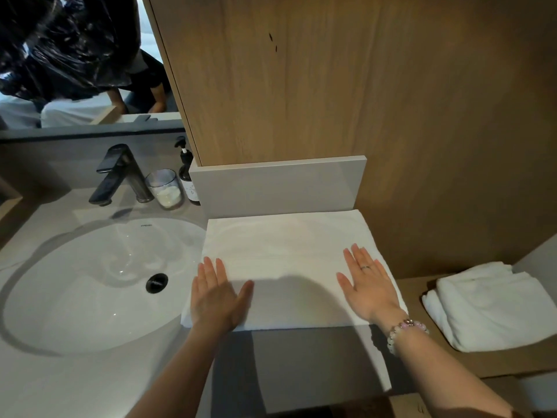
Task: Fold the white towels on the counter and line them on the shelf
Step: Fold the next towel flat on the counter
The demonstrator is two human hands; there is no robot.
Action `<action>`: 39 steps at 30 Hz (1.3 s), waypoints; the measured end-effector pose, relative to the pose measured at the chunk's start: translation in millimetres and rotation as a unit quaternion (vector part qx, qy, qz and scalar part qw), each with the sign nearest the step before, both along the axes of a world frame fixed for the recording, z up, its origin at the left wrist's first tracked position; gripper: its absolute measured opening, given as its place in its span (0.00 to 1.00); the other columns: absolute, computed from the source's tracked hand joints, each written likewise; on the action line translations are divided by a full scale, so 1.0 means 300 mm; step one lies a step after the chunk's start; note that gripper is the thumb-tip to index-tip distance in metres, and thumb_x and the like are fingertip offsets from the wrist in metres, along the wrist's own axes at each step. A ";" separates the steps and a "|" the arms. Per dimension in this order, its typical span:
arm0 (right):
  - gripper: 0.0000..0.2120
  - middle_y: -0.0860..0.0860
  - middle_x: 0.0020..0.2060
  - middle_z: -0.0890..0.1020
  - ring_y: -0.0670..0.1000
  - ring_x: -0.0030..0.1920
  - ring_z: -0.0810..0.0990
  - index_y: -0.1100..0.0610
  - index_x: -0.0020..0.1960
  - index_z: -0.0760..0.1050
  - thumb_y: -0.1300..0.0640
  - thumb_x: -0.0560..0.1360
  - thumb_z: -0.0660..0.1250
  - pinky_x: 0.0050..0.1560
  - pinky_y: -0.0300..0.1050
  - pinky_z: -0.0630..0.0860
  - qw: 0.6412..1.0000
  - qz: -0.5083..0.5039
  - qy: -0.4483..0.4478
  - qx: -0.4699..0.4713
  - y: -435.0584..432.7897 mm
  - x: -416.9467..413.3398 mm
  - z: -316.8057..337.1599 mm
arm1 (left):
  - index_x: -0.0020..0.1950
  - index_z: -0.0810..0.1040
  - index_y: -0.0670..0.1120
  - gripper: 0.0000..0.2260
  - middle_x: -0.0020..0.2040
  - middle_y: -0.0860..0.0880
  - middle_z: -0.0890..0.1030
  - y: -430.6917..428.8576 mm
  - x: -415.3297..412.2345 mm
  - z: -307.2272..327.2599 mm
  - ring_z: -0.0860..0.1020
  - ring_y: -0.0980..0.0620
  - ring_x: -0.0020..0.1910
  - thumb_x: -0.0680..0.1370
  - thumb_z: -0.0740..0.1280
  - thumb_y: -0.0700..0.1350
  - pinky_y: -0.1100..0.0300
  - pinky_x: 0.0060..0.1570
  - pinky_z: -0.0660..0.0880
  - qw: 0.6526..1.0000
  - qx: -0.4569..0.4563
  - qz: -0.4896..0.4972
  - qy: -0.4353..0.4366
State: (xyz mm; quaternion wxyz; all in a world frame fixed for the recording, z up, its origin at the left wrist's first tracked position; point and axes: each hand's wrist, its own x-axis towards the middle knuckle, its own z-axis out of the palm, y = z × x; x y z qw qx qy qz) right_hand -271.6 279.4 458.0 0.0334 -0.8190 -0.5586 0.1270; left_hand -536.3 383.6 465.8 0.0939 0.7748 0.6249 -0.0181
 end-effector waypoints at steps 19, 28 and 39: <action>0.20 0.55 0.59 0.75 0.57 0.59 0.75 0.59 0.59 0.73 0.57 0.67 0.65 0.57 0.48 0.74 0.950 -0.299 0.083 0.044 0.244 0.107 0.166 | 0.68 0.69 0.41 0.20 0.64 0.39 0.72 0.294 -0.015 0.121 0.71 0.41 0.63 0.76 0.64 0.43 0.54 0.62 0.66 0.974 -0.041 0.121 -0.188; 0.16 0.59 0.48 0.80 0.58 0.45 0.79 0.65 0.56 0.74 0.63 0.69 0.64 0.38 0.41 0.71 0.892 -0.367 0.264 0.022 0.332 0.188 0.139 | 0.39 0.69 0.40 0.09 0.26 0.45 0.75 0.394 0.058 0.101 0.71 0.55 0.24 0.79 0.57 0.35 0.68 0.24 0.69 0.687 -0.260 0.321 -0.597; 0.06 0.54 0.34 0.77 0.44 0.18 0.74 0.62 0.51 0.73 0.61 0.75 0.63 0.20 0.31 0.57 0.765 -0.371 0.523 0.064 0.406 0.207 0.147 | 0.67 0.66 0.33 0.16 0.36 0.41 0.82 0.431 0.047 0.086 0.80 0.53 0.24 0.81 0.53 0.38 0.66 0.23 0.76 0.630 -0.319 0.348 -0.617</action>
